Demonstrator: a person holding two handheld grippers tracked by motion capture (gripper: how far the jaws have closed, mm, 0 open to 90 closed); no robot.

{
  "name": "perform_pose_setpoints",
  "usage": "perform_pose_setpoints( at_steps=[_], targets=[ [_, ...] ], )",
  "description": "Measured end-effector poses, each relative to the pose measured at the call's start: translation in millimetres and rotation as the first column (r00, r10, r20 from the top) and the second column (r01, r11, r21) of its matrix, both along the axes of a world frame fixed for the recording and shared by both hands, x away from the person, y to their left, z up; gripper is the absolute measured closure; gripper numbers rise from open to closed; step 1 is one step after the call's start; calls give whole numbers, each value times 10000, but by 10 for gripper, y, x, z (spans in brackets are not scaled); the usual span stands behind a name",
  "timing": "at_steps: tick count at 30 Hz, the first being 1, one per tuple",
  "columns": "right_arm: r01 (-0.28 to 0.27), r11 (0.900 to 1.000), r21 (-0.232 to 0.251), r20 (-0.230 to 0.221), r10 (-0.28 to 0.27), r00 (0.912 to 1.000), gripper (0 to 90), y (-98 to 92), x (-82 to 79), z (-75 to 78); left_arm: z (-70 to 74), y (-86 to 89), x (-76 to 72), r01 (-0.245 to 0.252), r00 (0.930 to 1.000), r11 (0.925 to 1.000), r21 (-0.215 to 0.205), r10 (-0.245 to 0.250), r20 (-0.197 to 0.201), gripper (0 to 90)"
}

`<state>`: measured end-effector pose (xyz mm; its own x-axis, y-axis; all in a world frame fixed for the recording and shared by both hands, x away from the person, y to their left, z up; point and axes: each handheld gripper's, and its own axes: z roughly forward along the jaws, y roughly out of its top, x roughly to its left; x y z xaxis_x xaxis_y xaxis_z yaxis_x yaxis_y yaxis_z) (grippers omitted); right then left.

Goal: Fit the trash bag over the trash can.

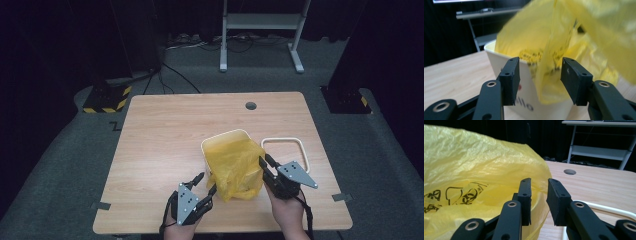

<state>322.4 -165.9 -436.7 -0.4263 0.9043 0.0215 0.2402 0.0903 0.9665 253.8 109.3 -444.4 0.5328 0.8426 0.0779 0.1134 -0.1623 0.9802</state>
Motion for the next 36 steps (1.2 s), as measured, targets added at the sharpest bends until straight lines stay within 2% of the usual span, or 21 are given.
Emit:
perform_pose_setpoints(
  at_steps=[1,2,4,5,7,9,11,13,14,16,18,19,21,23,25,27,28,29,32,34,36],
  targets=[
    [-20,10000,44,-15,20,10000,736,2,-4,-3,15,-10,13,108,9999,9999,41,-108,68,551],
    [-49,10000,35,-16,49,10000,741,5,-5,-3,29,-9,30,295,9994,9994,156,-297,159,644],
    [-114,9999,58,-33,114,9999,762,9,-3,-4,35,13,71,342,9990,9994,32,-343,276,820],
    [-143,9999,61,-39,143,9999,767,8,-3,-4,28,64,115,183,9997,9996,-216,-179,195,872],
    [-177,9998,34,-55,177,9998,769,7,-3,-1,-19,226,256,-325,9985,9959,-838,286,-470,896],
    [-180,9998,0,-46,180,9998,769,6,-6,0,-102,358,386,-1046,9892,9917,-747,959,-1111,899],
    [-208,9998,-10,-49,208,9998,770,6,-6,1,-183,458,471,-1293,9797,9883,-808,1147,-1647,899],
    [-223,9997,-38,-52,222,9997,769,8,-4,3,-204,465,466,-1260,9791,9897,-682,1130,-1691,884],
    [-235,9997,-33,-63,235,9997,769,6,-1,4,-195,445,449,-1263,9792,9905,-548,1156,-1669,821],
    [-243,9997,-42,-64,242,9997,768,3,6,4,-156,413,382,-1212,9842,9920,-347,1156,-1345,682],
    [-248,9997,-3,-124,248,9996,770,5,12,7,-108,365,293,-1144,9906,9934,126,1150,-736,596],
    [-250,9997,-15,-132,250,9996,770,8,14,8,-92,344,259,-1094,9926,9934,331,1110,-484,556],
    [-262,9997,-33,-146,261,9996,770,9,17,9,-52,272,142,-1008,9947,9926,683,990,284,487],
    [-286,9996,-18,-161,286,9995,776,11,20,8,-10,223,52,-987,9914,9904,964,895,956,450],
    [-301,9995,-44,-186,300,9994,781,19,23,9,42,172,-10,-949,9845,9895,1088,771,1575,426],
    [-296,9995,-68,-203,295,9994,782,27,31,10,88,118,-49,-778,9753,9895,1216,502,2153,457],
    [-306,9995,-53,-228,304,9993,783,27,34,11,106,105,-56,-709,9718,9900,1218,410,2322,511],
    [-314,9995,-60,-237,313,9992,784,27,35,12,138,96,-56,-548,9697,9918,1157,252,2429,568],
    [-366,9992,-184,-228,362,9991,802,26,32,19,219,123,0,-223,9697,9983,531,86,2442,704],
    [-454,9987,-215,-221,450,9987,818,20,32,23,268,195,90,-120,9756,9999,-90,136,2191,780],
    [-598,9977,-305,-188,593,9981,825,19,27,27,293,283,220,-311,9858,9972,-675,417,1628,846]
  ],
)
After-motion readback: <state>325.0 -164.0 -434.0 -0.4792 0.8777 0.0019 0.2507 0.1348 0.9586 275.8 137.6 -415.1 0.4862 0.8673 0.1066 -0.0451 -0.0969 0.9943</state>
